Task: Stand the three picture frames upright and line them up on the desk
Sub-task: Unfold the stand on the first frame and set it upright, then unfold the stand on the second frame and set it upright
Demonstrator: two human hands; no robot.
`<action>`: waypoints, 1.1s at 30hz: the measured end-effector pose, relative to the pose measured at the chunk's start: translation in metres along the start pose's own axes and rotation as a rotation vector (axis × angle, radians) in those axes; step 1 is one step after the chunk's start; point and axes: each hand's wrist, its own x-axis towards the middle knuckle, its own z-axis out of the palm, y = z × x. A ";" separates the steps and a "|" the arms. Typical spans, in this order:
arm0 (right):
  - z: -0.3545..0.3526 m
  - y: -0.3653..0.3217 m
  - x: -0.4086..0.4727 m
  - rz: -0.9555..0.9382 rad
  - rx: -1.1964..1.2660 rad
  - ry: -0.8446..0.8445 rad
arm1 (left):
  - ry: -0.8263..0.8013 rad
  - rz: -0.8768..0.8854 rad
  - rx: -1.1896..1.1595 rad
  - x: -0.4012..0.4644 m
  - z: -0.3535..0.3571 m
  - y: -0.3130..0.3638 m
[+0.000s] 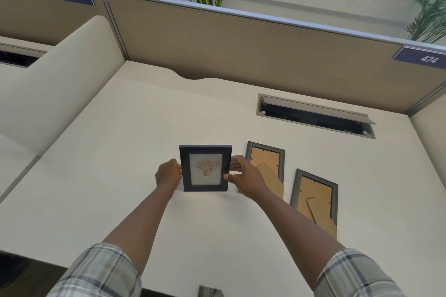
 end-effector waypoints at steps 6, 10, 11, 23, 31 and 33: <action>-0.037 0.036 -0.013 0.032 -0.157 0.172 | 0.174 -0.153 0.333 -0.044 0.022 -0.024; -0.060 0.062 -0.019 0.085 -0.306 0.192 | -0.020 -0.026 0.566 -0.082 0.075 -0.036; -0.063 0.067 -0.019 0.096 -0.410 0.214 | -0.076 0.029 0.584 -0.089 0.090 -0.034; -0.096 0.097 -0.019 0.252 -0.218 0.095 | -0.183 0.227 0.647 -0.082 0.240 0.037; -0.124 0.116 -0.020 0.393 0.209 0.087 | -0.111 0.144 0.635 -0.064 0.269 0.036; -0.130 0.120 -0.020 0.412 0.232 0.133 | -0.103 0.211 0.656 -0.066 0.267 0.040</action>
